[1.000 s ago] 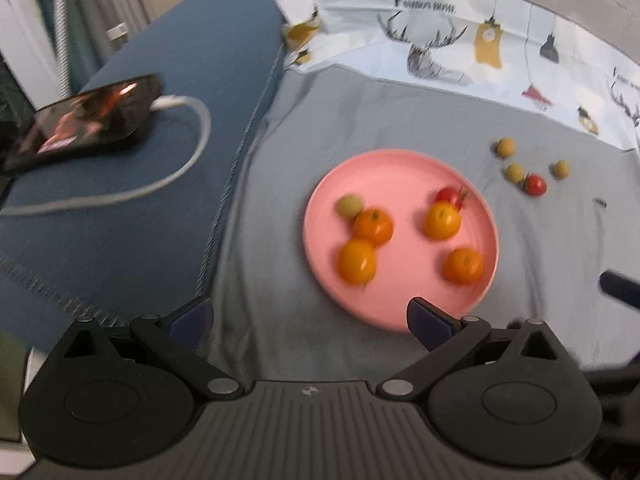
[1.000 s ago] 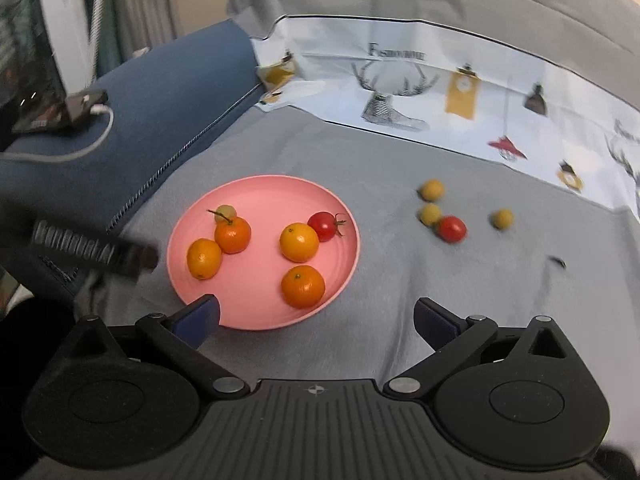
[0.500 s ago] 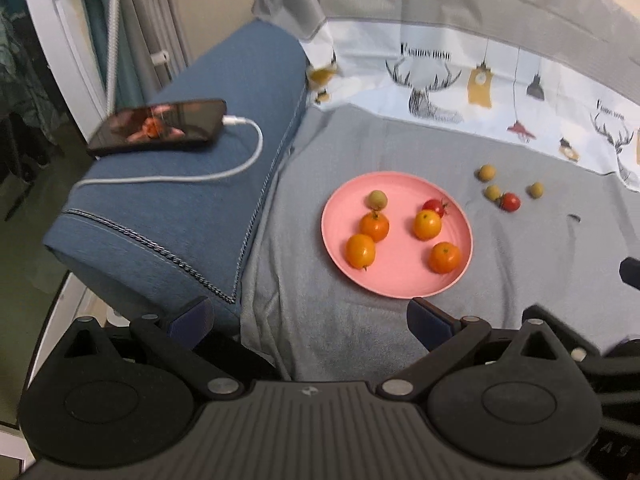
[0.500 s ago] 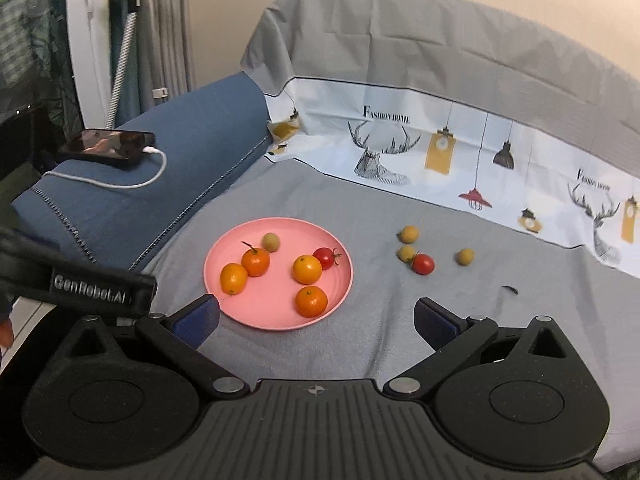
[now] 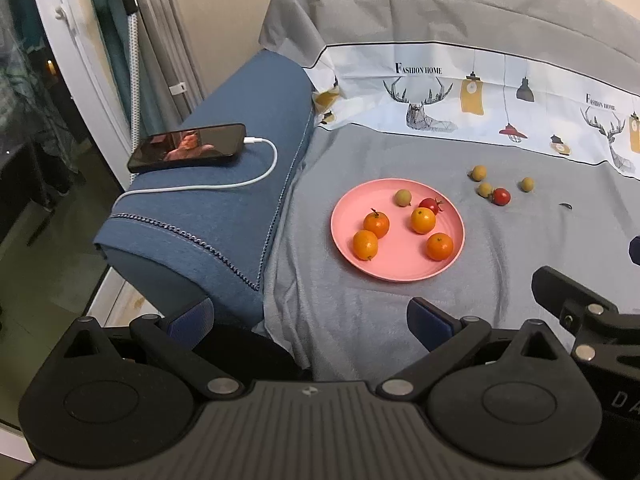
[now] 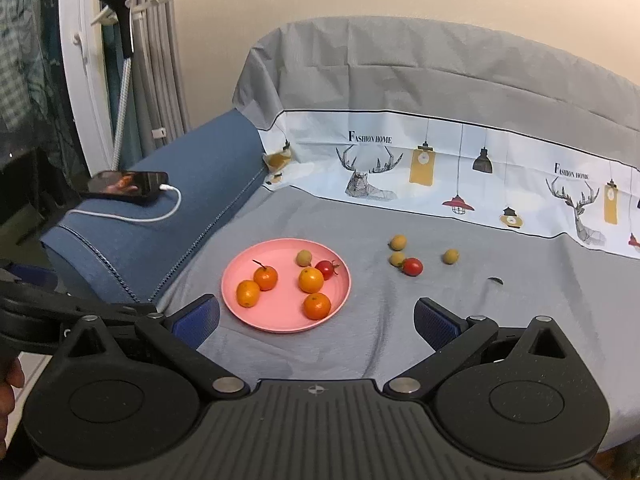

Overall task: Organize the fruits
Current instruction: 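Lift both open grippers away from the plate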

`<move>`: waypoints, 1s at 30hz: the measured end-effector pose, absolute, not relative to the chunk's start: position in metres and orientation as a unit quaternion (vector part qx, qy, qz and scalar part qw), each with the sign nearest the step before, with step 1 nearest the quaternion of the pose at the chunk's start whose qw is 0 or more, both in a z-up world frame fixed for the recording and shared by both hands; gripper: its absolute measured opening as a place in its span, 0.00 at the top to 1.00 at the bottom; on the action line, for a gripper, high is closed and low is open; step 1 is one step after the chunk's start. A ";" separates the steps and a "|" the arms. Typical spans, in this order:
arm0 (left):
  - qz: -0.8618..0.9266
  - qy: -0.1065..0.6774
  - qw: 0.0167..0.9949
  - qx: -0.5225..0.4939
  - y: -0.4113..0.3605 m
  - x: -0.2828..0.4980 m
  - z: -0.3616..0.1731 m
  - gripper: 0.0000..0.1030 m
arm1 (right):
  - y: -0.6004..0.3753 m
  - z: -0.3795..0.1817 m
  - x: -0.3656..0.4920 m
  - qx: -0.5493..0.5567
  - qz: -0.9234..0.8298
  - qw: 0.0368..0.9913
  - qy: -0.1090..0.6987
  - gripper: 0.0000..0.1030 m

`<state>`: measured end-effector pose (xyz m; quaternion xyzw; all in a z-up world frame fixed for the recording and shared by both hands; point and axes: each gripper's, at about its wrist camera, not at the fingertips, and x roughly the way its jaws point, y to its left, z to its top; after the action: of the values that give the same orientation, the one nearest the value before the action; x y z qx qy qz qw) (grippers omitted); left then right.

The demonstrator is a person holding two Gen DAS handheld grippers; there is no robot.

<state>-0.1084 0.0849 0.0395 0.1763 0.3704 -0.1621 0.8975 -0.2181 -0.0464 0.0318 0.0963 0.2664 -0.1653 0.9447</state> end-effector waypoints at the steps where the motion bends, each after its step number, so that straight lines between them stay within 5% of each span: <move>1: -0.161 0.369 0.898 0.177 0.085 -0.110 0.040 0.00 | -0.046 0.032 -0.220 0.098 -0.164 0.945 0.265 0.01; 30: -0.150 0.417 0.872 0.210 0.061 -0.075 0.010 0.00 | -0.067 0.008 -0.182 0.128 -0.153 0.923 0.330 0.01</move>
<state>-0.0754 0.0613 0.0105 0.2096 0.4170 -0.1495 0.8717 -0.1819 -0.0668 0.0084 0.1277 0.3298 -0.1531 0.9228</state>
